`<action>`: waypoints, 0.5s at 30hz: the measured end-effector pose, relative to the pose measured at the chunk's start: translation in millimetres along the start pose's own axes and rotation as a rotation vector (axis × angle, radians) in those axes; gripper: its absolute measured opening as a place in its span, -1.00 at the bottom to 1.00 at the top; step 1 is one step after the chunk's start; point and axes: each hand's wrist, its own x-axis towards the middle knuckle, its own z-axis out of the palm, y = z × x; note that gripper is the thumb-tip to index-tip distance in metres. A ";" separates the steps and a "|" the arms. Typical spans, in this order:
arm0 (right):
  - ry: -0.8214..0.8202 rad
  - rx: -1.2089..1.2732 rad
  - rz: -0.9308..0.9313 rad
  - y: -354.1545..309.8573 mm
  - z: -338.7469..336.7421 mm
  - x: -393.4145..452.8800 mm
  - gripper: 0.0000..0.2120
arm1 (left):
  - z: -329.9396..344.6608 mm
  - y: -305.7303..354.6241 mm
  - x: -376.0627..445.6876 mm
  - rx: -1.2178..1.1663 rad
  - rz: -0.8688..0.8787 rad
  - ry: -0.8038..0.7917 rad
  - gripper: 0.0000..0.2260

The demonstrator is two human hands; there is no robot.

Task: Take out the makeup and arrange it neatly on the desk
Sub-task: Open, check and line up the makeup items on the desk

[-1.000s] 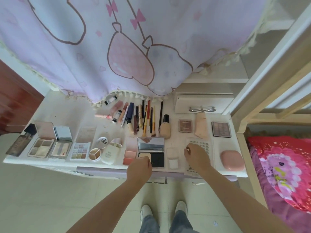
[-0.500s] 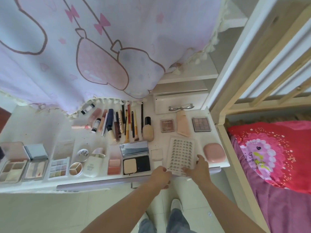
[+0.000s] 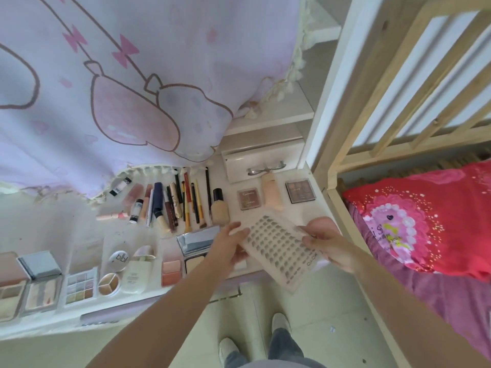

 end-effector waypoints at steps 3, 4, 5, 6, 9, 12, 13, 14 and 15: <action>0.096 -0.204 -0.069 -45.4 1.2 3.0 -0.63 | -0.9 39.6 -14.0 0.096 0.104 -0.063 -0.77; 0.157 -0.434 -0.110 -62.3 2.7 4.6 -0.56 | 0.7 51.0 -19.4 0.137 0.154 -0.056 -0.75; 0.200 -0.680 -0.162 -79.1 5.6 6.1 -0.45 | 2.5 61.9 -23.8 0.158 0.210 -0.034 -0.74; 0.214 -0.878 -0.225 -95.4 9.8 6.6 -0.32 | 5.0 72.8 -28.5 0.161 0.258 -0.018 -0.72; 0.107 -1.252 -0.332 -135.0 25.4 5.8 -0.03 | 9.4 104.2 -46.0 0.129 0.356 -0.051 -0.70; 0.061 -1.405 -0.352 -170.8 35.2 2.4 0.03 | 7.8 132.9 -64.2 0.132 0.424 -0.137 -0.75; 0.048 -1.387 -0.381 -184.8 39.1 0.5 0.00 | 4.8 142.8 -70.6 0.139 0.458 -0.157 -0.76; 0.031 -1.364 -0.414 -197.9 44.2 -2.4 -0.03 | 1.3 152.0 -77.6 0.140 0.485 -0.177 -0.78; 0.010 -1.356 -0.447 -211.2 50.1 -5.5 -0.06 | -3.1 161.2 -85.2 0.143 0.506 -0.203 -0.78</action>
